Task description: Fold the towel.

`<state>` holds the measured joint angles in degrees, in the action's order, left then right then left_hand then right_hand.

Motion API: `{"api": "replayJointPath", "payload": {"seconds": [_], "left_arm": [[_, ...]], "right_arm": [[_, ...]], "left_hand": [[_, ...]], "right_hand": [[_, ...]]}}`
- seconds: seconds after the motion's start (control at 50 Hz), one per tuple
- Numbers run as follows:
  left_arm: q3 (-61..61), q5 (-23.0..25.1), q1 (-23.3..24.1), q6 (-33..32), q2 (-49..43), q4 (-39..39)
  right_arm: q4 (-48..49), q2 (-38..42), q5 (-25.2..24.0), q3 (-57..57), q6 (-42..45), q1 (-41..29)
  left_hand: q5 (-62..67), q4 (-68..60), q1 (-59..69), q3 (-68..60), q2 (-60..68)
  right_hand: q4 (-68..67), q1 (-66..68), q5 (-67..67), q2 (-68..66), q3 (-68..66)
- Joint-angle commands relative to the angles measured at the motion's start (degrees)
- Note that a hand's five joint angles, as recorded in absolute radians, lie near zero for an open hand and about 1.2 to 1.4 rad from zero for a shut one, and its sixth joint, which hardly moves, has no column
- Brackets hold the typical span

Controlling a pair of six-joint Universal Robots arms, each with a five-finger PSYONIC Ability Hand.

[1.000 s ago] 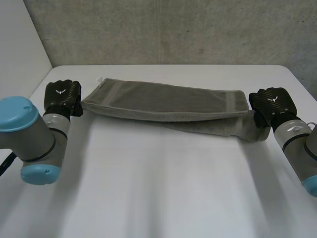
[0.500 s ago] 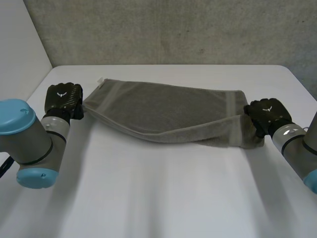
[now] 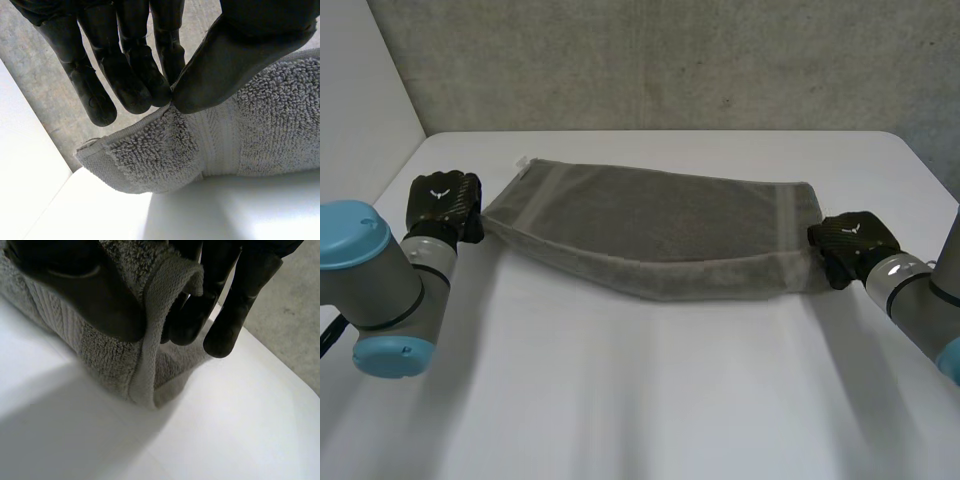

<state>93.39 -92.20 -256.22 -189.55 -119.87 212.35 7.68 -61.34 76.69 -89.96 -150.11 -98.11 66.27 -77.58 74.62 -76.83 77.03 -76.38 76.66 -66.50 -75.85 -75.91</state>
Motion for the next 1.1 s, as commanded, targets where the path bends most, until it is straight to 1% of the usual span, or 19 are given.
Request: {"api": "replayJointPath", "payload": {"seconds": [0.02,0.04,0.06,0.08,0.1,0.12,0.32,0.58,0.62,0.64,0.66,0.68,0.72,0.8,0.9,0.96,1.0,1.08,1.1], "left_arm": [[0.30,0.00,0.02,-0.03,0.08,0.08],[0.30,0.00,0.02,-0.03,0.08,0.08],[0.39,0.00,0.02,0.06,0.08,0.08],[0.39,0.00,0.02,0.06,0.08,0.08],[0.39,0.00,0.02,0.06,0.08,0.08],[0.48,0.00,0.02,0.06,0.08,0.08],[0.65,0.00,0.02,0.06,0.08,0.17],[0.92,0.00,0.02,-0.03,0.08,0.35],[0.92,0.00,0.02,-0.03,0.16,0.35],[0.83,0.00,0.02,-0.03,0.17,0.17],[0.83,0.00,0.02,-0.03,0.17,0.17],[0.74,0.00,0.02,-0.03,0.17,0.08],[0.65,0.08,0.02,-0.03,0.25,-0.09],[0.74,0.09,-0.07,-0.29,1.83,-1.05],[0.65,0.70,-0.07,-1.26,7.35,-4.91],[0.57,2.97,0.10,-1.17,11.92,-8.16],[0.39,4.20,0.37,-1.08,14.38,-9.83],[-0.83,6.15,0.63,-0.64,23.86,-14.41],[-0.84,6.15,0.63,-0.64,23.90,-14.42]], "right_arm": [[-1.00,-0.89,-3.13,-0.22,-0.27,0.46],[-1.52,-0.89,-3.04,-0.04,-0.27,0.46],[-1.53,-0.89,-3.04,-0.04,-0.27,0.46],[-2.23,-0.71,-2.95,0.05,-0.27,0.38],[-2.23,-0.71,-2.95,0.05,-0.27,0.37],[-2.75,-0.62,-2.95,0.05,-0.27,0.29],[-3.11,-0.10,-2.86,0.05,-0.45,-0.24],[-3.11,0.52,-2.69,0.05,-0.18,-0.42],[-3.20,0.52,-2.77,0.05,-0.09,-0.42],[-3.20,0.52,-2.77,0.05,-0.09,-0.42],[-3.29,0.43,-2.77,0.05,-0.09,-0.42],[-3.29,0.43,-2.77,0.05,-0.09,-0.42],[-3.98,0.00,-2.95,0.22,-0.01,-0.42],[-6.36,-1.24,-3.39,1.10,-0.18,-0.50],[-16.01,-9.48,-4.00,5.04,-0.18,0.11],[-17.79,-11.87,-4.09,6.55,-0.36,0.20],[-20.24,-17.64,-4.35,9.44,-0.45,0.98],[-20.95,-23.65,-4.80,12.88,-0.97,1.96],[-21.13,-25.91,-4.88,15.14,-1.76,2.04]], "left_hand": [[3.73,-2.42,5.38,-3.17,2.97],[3.73,-2.42,5.38,-3.17,2.97],[3.73,-2.42,5.38,-3.17,2.97],[3.73,-2.42,5.38,-3.17,2.97],[3.73,-2.42,5.38,-3.17,2.97],[3.73,-2.42,5.38,-3.17,2.97],[3.73,-2.42,5.38,-3.17,2.97],[3.73,-2.42,5.38,-3.17,2.97],[3.73,-2.42,5.38,-3.17,2.97],[3.73,-2.42,5.38,-3.17,2.97],[3.73,-2.42,5.38,-3.17,2.97],[3.73,-2.42,5.38,-3.17,2.97],[3.73,-2.42,5.38,-3.17,2.97],[3.73,-2.42,5.38,-3.17,2.97],[3.73,-2.42,5.38,-3.17,2.97],[3.73,-2.42,5.38,-3.17,2.97],[3.73,-2.42,5.38,-3.17,2.97],[3.73,-2.42,5.38,-3.17,2.97],[3.73,-2.42,5.38,-3.17,2.97]], "right_hand": [[-3.62,3.34,-3.50,-4.15,-4.09],[7.98,-8.26,8.09,7.45,7.51],[8.10,-8.38,8.21,7.57,7.63],[27.25,-27.53,27.36,26.72,26.78],[27.44,-27.72,27.55,26.91,26.97],[36.77,-37.05,36.88,36.24,36.30],[44.10,-44.38,44.21,43.57,43.63],[40.90,-41.18,41.01,40.37,40.43],[32.71,-32.99,32.82,32.18,32.23],[32.66,-32.94,32.77,32.13,32.19],[23.50,-23.78,23.61,22.97,23.03],[23.41,-23.69,23.52,22.88,22.94],[-3.48,3.20,-3.37,-4.01,-3.95],[-3.62,3.34,-3.50,-4.15,-4.09],[-3.62,3.34,-3.50,-4.15,-4.09],[-3.62,3.34,-3.50,-4.15,-4.09],[-3.62,3.34,-3.50,-4.15,-4.09],[-3.62,3.34,-3.50,-4.15,-4.09],[-3.62,3.34,-3.50,-4.15,-4.09]]}}
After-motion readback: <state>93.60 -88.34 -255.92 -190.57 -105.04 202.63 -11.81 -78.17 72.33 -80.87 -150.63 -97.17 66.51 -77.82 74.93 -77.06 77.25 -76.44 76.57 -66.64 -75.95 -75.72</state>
